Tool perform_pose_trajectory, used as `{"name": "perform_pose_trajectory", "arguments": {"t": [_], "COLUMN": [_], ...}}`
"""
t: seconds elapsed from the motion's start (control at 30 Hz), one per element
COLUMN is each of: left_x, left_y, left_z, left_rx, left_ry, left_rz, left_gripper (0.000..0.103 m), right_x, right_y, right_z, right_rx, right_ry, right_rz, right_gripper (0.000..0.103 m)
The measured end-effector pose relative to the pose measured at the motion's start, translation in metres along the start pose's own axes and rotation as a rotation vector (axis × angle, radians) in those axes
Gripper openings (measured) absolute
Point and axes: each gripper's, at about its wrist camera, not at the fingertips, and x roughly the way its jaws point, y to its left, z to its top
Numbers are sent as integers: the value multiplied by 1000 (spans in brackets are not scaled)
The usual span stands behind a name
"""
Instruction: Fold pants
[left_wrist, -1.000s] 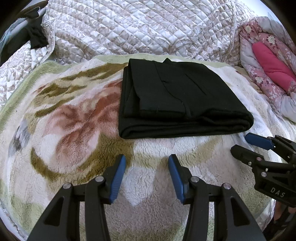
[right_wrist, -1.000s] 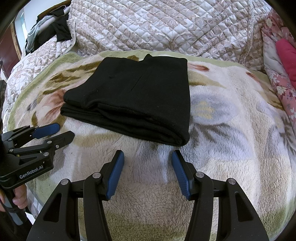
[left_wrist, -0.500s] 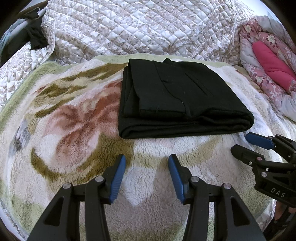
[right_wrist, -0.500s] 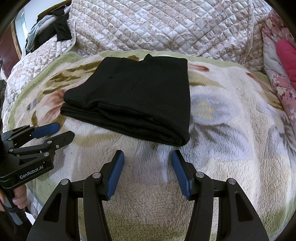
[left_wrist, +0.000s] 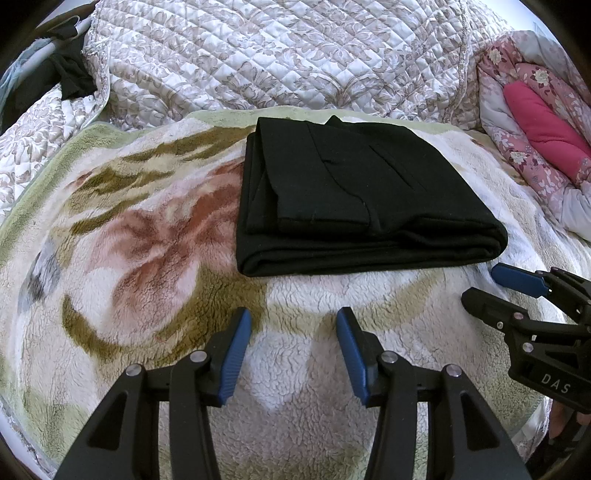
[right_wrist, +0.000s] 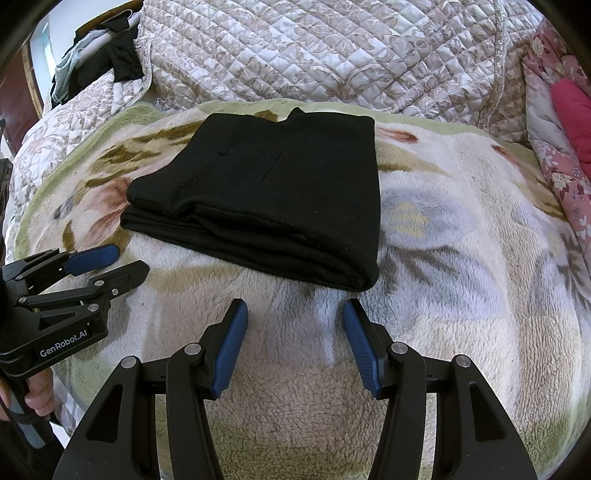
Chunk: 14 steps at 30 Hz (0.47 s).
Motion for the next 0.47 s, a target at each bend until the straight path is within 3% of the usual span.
{"name": "perform_pose_trajectory", "arguments": {"t": [0.47], "left_x": [-1], "left_y": [0], "left_z": [1], "left_rx": [0], "left_ry": [-4], "left_rz": [2], "left_gripper": [52], "right_x": [0], "right_y": [0], "right_z": [-1], "right_rx": [-7], "right_ry": [-7], "right_rz": [2], "right_gripper": [55]}}
